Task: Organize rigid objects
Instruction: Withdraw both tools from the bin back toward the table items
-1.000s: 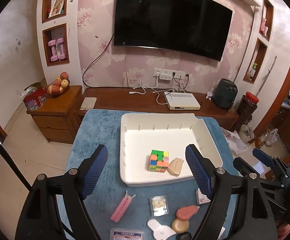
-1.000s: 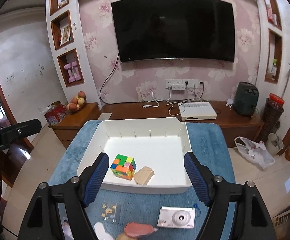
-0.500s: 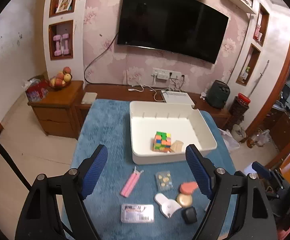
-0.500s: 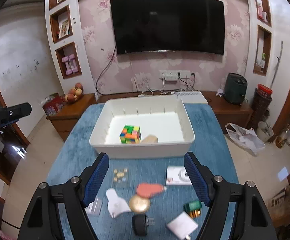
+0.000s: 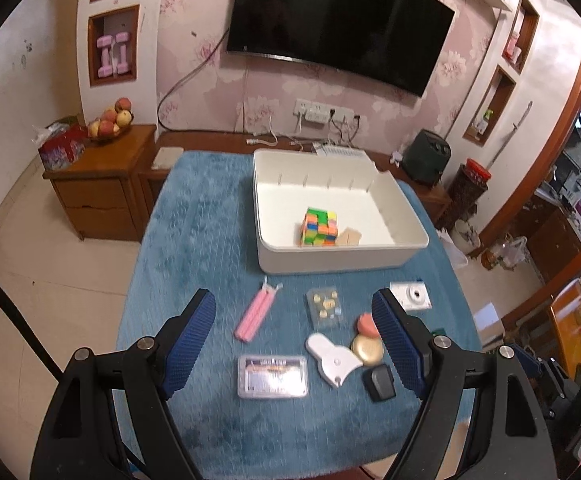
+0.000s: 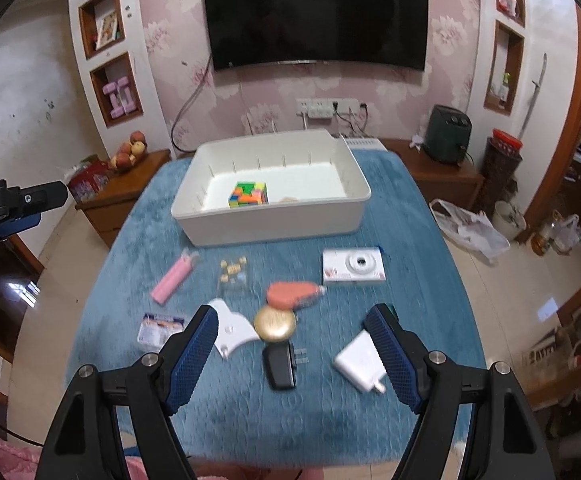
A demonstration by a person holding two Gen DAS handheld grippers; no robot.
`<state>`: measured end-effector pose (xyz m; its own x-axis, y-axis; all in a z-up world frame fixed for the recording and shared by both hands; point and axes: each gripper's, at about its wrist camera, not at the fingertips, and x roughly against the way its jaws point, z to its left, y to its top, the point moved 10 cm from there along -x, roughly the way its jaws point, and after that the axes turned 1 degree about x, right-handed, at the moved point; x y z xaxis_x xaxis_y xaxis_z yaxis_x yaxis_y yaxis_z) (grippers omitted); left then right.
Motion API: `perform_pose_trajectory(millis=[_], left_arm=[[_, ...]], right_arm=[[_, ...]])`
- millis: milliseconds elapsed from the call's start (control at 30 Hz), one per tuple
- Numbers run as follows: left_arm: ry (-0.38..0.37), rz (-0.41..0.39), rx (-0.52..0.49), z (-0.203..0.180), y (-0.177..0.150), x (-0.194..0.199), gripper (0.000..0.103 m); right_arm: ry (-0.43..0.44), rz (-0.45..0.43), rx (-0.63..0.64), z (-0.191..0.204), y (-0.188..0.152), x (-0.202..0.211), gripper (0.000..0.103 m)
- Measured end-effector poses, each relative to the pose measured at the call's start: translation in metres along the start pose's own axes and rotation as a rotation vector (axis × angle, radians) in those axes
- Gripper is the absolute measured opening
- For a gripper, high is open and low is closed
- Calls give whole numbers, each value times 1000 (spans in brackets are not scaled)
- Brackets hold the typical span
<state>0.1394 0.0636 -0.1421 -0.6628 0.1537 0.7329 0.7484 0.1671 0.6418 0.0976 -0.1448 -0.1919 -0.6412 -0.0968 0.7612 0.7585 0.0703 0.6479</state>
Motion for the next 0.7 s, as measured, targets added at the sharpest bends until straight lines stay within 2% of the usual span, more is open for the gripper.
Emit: perform_pose_trajectory(millis=[433,600,700], left_arm=[[-22,197,8,-18,-40,-28,83],[19,302,44,-18,-56,-47,83],[40,348,91,-18,-62,-54,83]], right_arm=[[-19,135,41,-4,-33,-14,78],[-6,182,114,-4,-38,-25,79],[7,203,185,-4,-40,-32,82]])
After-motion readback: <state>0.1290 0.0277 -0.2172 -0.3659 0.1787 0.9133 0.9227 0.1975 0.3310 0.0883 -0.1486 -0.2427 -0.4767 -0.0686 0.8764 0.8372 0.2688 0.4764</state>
